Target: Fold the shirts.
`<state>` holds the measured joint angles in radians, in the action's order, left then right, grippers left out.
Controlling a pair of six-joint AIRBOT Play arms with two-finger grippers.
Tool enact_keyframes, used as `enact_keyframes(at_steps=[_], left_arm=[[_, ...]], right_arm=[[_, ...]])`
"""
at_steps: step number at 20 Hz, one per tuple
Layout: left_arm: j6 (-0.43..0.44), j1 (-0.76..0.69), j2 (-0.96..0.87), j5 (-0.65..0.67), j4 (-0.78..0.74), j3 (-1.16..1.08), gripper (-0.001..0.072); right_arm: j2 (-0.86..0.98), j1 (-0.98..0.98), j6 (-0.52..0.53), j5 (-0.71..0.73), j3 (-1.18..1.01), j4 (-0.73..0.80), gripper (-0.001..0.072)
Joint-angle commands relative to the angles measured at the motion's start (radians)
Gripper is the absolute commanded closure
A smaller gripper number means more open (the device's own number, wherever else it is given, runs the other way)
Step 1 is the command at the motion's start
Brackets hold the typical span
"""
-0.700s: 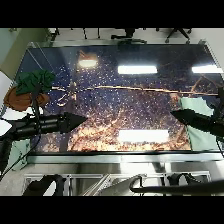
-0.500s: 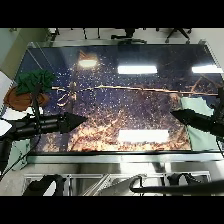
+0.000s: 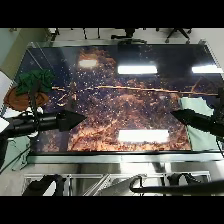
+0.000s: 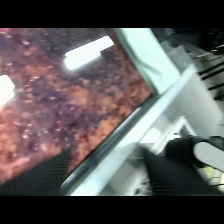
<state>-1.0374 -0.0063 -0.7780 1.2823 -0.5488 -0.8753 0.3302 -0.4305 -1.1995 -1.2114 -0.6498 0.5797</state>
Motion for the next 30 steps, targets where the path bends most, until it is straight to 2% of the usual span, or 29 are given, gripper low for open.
enact_keyframes(at_steps=[1, 5, 6, 9, 16, 22, 27, 28, 30], left_arm=[[-0.109, 0.001, -0.061, -0.015, -0.331, -0.171, 0.0], [-0.213, 0.001, -0.229, -0.07, -0.729, -0.396, 0.0], [-0.23, 0.001, -0.284, -0.092, -0.824, -0.446, 0.0001], [-0.256, 0.018, -0.461, -0.161, -1.025, -0.572, 0.0], [-0.258, 0.173, -0.958, -0.397, -1.039, -0.877, 0.0], [-0.257, 0.184, -1.358, -0.543, -1.04, -1.149, 0.0], [-0.255, 0.179, -1.497, -0.734, -1.114, -1.154, 0.0002], [-0.255, 0.185, -1.507, -0.729, -1.144, -1.148, 0.0081], [-0.256, 0.186, -1.511, -0.689, -1.188, -1.149, 0.0594]], right_arm=[[-0.001, 0.001, 0.0, 0.0, 0.0, 0.0, 0.069], [-0.001, 0.001, 0.001, 0.006, 0.0, 0.0, 0.069], [0.0, 0.001, 0.0, 0.043, 0.0, 0.0, 0.069], [0.0, -0.003, 0.0, 0.081, 0.0, 0.0, 0.069], [0.001, -0.003, 0.0, 0.166, 0.0, -0.013, 0.069], [0.001, -0.003, 0.0, 0.167, 0.0, -0.024, 0.069], [0.001, -0.003, 0.0, 0.164, 0.0, -0.087, 0.069], [0.001, -0.003, 0.0, 0.164, 0.0, -0.1, 0.069], [0.001, -0.003, 0.0, 0.164, 0.0, -0.113, 0.069]])
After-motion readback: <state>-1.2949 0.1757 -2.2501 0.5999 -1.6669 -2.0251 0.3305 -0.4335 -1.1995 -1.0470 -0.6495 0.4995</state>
